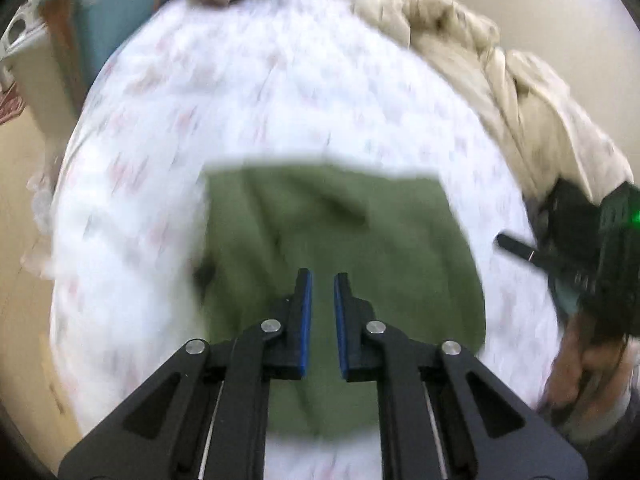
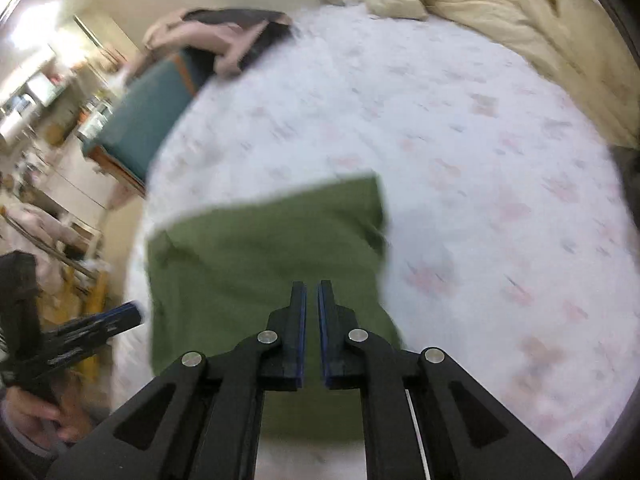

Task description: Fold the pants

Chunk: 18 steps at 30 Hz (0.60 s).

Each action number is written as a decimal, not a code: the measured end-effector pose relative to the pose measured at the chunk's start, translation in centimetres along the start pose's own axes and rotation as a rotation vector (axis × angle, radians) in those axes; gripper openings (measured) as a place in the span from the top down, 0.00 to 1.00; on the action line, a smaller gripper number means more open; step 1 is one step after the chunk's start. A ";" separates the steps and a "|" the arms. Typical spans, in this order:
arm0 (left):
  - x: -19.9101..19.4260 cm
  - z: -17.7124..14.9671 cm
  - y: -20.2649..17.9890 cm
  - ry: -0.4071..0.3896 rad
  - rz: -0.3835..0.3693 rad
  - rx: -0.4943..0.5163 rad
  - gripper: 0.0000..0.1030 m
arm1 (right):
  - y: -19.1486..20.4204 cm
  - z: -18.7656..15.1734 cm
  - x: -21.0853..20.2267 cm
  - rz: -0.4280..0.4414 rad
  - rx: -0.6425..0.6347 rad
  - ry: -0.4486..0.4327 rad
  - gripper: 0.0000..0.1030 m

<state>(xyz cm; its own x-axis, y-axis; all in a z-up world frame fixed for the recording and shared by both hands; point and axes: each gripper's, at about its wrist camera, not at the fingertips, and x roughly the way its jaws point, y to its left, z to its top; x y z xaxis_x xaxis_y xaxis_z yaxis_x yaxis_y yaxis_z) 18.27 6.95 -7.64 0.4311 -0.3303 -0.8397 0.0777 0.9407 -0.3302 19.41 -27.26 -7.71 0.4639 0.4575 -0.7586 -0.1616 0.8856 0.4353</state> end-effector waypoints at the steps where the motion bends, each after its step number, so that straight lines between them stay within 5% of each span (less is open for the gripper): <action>1: 1.1 0.6 0.3 -0.013 0.009 -0.028 0.93 | 0.2 0.8 1.9 0.015 0.000 0.032 0.93; 4: 4.7 1.3 1.4 0.018 0.039 -0.059 0.93 | 0.2 1.6 7.4 0.011 -0.016 0.154 0.95; 8: 6.6 1.1 3.6 0.087 0.109 -0.106 0.99 | -3.7 2.3 8.3 -0.146 0.050 0.138 1.00; 9: 6.7 0.9 3.3 0.084 0.143 -0.118 0.99 | -4.7 2.0 7.5 -0.136 0.081 0.130 0.92; 12: 4.8 -0.2 5.6 0.100 0.100 -0.195 0.94 | -6.9 1.3 5.1 -0.028 0.149 0.107 0.91; 13: 4.1 -0.4 6.1 0.099 0.113 -0.213 0.86 | -7.1 1.0 4.3 -0.011 0.157 0.102 0.88; 14: 3.6 -0.3 6.2 0.084 0.125 -0.237 0.58 | -7.2 0.7 3.8 -0.002 0.162 0.089 0.74; 15: 2.8 -0.7 6.5 0.051 0.117 -0.263 0.25 | -7.4 0.0 3.1 0.029 0.169 0.075 0.39; 17: 1.6 -1.6 6.2 -0.022 0.080 -0.293 0.01 | -7.7 -0.8 2.6 0.075 0.194 0.057 0.12; 18: 1.7 -1.6 6.1 -0.024 0.070 -0.293 0.01 | -7.6 -1.2 3.0 0.086 0.204 0.058 0.12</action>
<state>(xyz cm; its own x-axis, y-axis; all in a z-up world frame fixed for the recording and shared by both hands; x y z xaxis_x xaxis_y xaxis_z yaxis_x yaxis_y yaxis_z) 18.01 11.98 -11.76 0.4476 -0.2600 -0.8556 -0.2147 0.8976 -0.3850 20.98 -32.53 -13.82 0.4041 0.5396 -0.7386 -0.0160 0.8115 0.5841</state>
